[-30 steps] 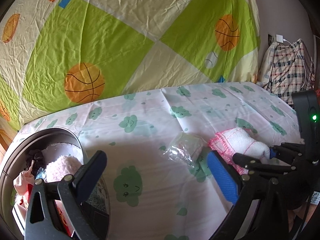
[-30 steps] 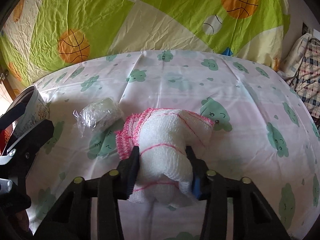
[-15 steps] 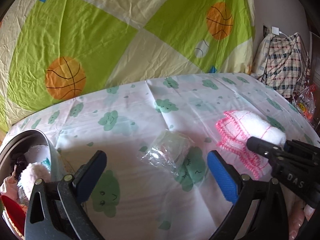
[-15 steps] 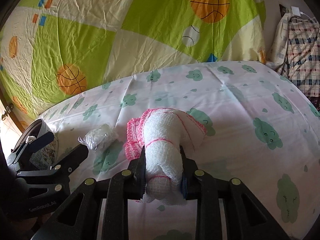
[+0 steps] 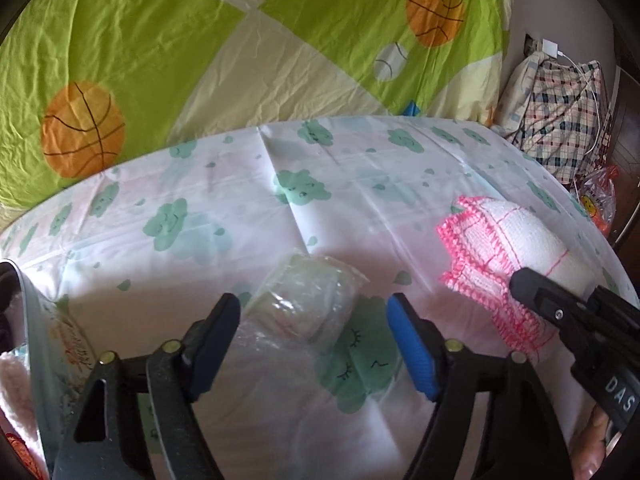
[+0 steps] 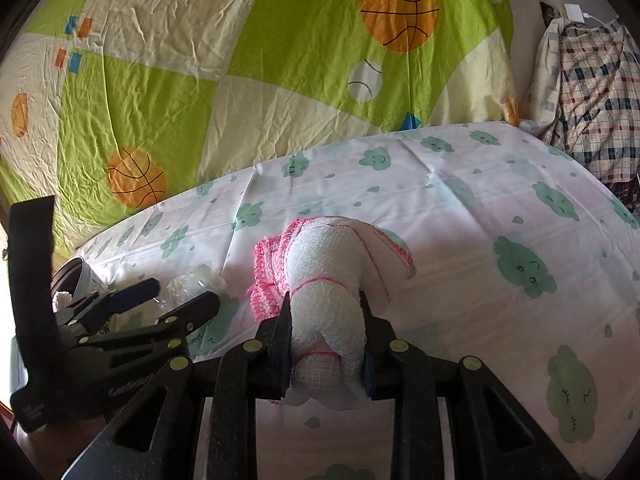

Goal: Organize soft objects
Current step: 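Lift the towel with the right gripper while the left gripper grasps the clear plastic bag, then carry the towel and plastic bag toward the tin with both grippers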

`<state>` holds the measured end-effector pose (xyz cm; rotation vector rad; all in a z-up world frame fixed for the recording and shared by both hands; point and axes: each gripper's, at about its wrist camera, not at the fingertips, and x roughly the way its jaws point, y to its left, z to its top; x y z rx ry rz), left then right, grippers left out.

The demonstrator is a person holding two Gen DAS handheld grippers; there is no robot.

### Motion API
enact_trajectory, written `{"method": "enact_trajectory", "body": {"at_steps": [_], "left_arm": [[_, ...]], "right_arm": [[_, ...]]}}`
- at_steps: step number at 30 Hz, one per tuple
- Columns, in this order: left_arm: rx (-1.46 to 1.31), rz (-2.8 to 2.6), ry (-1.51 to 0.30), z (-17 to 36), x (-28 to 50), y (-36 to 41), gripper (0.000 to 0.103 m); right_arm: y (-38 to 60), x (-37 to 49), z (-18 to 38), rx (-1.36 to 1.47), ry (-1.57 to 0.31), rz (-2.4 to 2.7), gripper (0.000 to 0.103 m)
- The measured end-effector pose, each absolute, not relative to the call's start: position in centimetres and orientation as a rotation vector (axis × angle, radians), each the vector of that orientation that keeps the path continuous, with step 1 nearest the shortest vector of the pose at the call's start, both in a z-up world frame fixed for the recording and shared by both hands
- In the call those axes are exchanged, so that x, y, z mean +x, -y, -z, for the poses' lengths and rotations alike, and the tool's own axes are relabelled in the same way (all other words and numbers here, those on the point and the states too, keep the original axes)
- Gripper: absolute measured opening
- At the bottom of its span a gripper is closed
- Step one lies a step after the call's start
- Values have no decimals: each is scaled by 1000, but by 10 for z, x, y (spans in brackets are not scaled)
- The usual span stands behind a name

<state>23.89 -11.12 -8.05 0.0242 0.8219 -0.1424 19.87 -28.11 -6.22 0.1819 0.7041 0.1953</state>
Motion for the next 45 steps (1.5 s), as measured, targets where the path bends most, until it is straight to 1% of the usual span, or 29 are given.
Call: {"method": "enact_trajectory", "body": {"at_steps": [4,6,7,9,10,16,17,20,21,45], "left_arm": [[4,162,-838,83,243,111,75],[-13,173,-839,84,243,108,66],[-20,176,-839,84,243,107,63],[-35,180,-842,85,244,105,50],[-44,182,-844,85,245,104,47],[-67,194,-832,84,243,100,41],[-65,193,-824,83,242,100,36],[-61,193,-794,79,238,101,36],[-59,194,-784,77,237,101,32],[-41,93,-556,53,186,85,32]], "right_arm": [[278,197,60,161,-694,-193,28],[276,197,60,155,-688,-194,28],[276,196,59,153,-684,-193,28],[275,195,58,150,-678,-194,28],[276,195,58,149,-675,-196,28],[275,195,58,147,-674,-200,28],[275,195,58,147,-674,-200,28],[275,194,58,150,-668,-202,28],[276,194,57,151,-665,-205,28],[270,172,41,126,-511,-238,28]]}}
